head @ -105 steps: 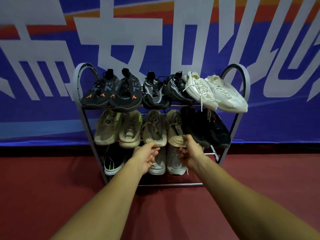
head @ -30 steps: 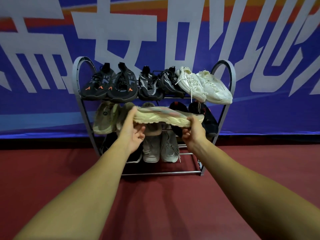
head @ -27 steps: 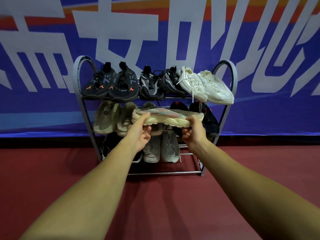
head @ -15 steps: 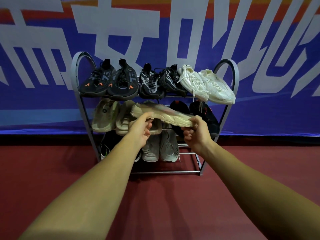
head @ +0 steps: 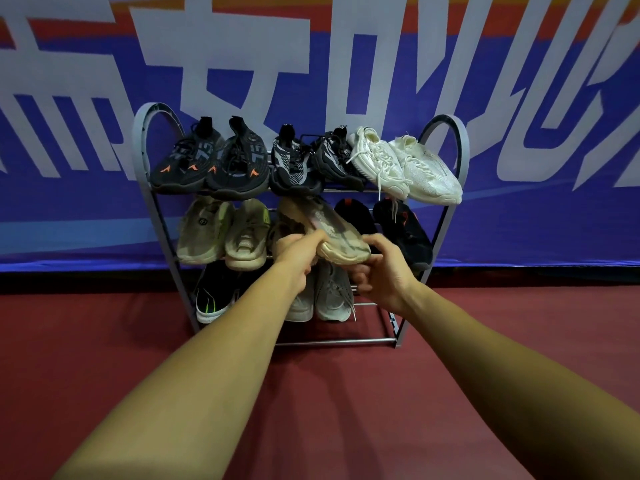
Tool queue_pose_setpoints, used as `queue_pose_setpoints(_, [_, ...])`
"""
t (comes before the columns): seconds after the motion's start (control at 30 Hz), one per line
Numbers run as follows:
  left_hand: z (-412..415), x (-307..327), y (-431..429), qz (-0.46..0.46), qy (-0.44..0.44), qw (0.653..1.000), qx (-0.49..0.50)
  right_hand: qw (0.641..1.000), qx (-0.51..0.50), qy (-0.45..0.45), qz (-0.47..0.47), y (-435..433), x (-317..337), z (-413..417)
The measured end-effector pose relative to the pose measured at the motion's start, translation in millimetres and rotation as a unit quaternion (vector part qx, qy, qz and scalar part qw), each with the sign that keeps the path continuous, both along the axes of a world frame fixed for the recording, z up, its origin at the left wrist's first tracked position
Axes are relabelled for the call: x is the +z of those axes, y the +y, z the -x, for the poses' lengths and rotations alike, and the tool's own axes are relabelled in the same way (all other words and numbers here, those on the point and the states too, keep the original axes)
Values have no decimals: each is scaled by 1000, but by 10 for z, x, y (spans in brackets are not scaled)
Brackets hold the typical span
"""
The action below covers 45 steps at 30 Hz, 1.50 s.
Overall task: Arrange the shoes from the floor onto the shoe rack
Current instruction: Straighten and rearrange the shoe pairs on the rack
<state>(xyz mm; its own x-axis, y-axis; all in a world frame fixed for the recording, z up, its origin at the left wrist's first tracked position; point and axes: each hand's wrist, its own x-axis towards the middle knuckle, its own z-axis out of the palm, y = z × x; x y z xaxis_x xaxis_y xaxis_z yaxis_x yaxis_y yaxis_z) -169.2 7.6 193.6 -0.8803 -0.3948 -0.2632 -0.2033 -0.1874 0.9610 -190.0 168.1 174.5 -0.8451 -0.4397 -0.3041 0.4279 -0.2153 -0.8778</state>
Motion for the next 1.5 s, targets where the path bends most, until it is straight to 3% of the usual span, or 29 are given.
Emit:
queue_pose_setpoints(0.07, [-6,12,-18,5,11,1000,-10,1000,11,14,-20,39,-19,-2])
queue_pose_setpoints(0.23, [41,25,9,-12,11,1000,5,998,-37,-2,44,7,-48,36])
queue_pose_setpoints(0.4, [-29,-140,16,-12,-47,999,-17,992,-126,10,-5,-170,-79,95])
queue_pose_setpoints(0.6, [-56,-238,-140,-26,-52,998,-17,992,-120,10,-33,-343,-127,126])
queue_pose_setpoints(0.8, [-11,-281,-169,39,-57,997,-20,980,-170,6,-100,-429,-209,134])
queue_pose_setpoints(1.0, [38,-269,-91,67,-63,996,16,981,-83,-104,-143,-228,-217,127])
queue_pose_setpoints(1.07, [31,-267,-68,65,-65,995,24,976,-111,-123,-141,-128,-229,87])
queue_pose_setpoints(1.17, [13,-258,-54,58,-69,995,29,970,-215,-89,-78,2,-215,107])
queue_pose_setpoints(1.3, [-11,-218,-52,29,-72,996,32,967,-240,-64,-63,108,-163,137])
queue_pose_setpoints(1.5, [-7,-176,-128,-22,-76,995,56,941,-284,60,-175,-25,-124,91])
